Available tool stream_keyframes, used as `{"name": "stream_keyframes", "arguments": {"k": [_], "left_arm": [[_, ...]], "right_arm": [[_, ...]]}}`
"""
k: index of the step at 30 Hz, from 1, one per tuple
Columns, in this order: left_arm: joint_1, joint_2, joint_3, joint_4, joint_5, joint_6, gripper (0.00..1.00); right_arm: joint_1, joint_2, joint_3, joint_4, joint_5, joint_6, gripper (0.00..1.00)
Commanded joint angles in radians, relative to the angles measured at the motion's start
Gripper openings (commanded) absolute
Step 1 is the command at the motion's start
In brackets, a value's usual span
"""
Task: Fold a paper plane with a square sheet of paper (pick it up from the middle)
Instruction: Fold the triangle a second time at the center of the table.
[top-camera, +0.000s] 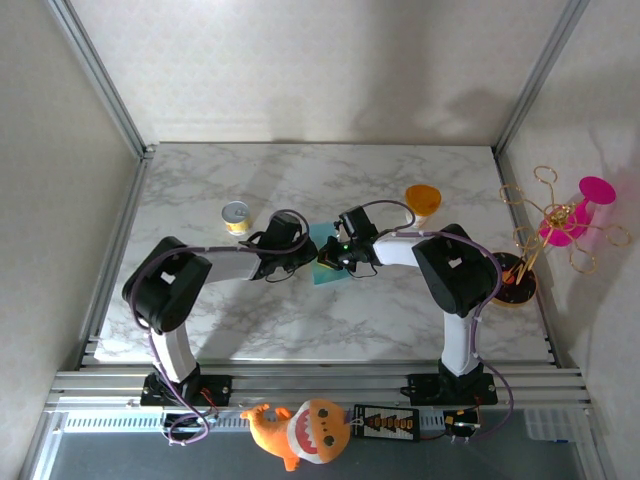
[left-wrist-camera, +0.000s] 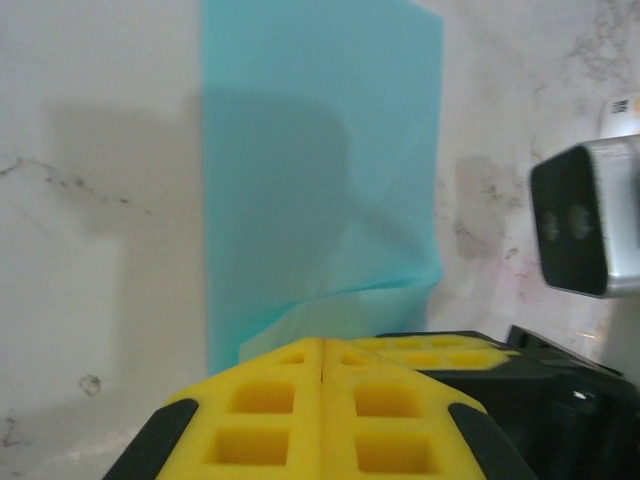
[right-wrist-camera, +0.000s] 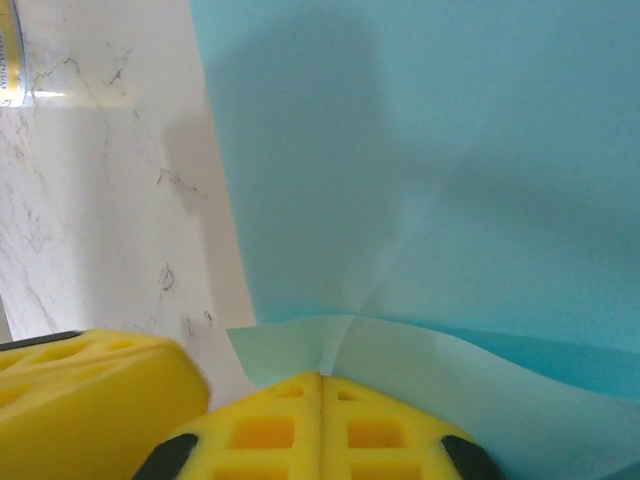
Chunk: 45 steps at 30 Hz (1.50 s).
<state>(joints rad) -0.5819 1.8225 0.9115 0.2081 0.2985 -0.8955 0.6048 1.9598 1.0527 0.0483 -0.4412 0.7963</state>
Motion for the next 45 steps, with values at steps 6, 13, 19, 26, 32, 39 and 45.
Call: {"name": "stream_keyframes", "arguments": {"k": [6,13,19,26,32,39,45], "left_arm": [[-0.007,0.049,0.014,-0.019,-0.009,-0.008,0.00],[-0.007,0.068,0.021,-0.071,-0.052,-0.008,0.00],[-0.007,0.078,0.025,-0.086,-0.062,-0.013,0.00],[-0.006,0.092,0.047,-0.143,-0.081,0.008,0.00],[-0.007,0.101,0.055,-0.156,-0.075,0.023,0.00],[-0.007,0.101,0.061,-0.158,-0.068,0.029,0.00],[-0.007,0.097,0.063,-0.159,-0.068,0.030,0.00]], "right_arm": [[0.003,0.034,-0.025,-0.085,0.061,-0.012,0.00],[0.003,0.024,-0.021,-0.075,0.037,-0.009,0.00],[0.003,-0.006,-0.008,-0.058,0.009,-0.003,0.00],[-0.003,-0.068,0.006,-0.034,-0.020,-0.005,0.02],[-0.016,-0.105,-0.013,-0.057,0.046,-0.030,0.03],[-0.035,-0.082,-0.045,-0.062,0.089,-0.035,0.03],[-0.047,-0.067,-0.065,-0.085,0.146,-0.028,0.03]]}}
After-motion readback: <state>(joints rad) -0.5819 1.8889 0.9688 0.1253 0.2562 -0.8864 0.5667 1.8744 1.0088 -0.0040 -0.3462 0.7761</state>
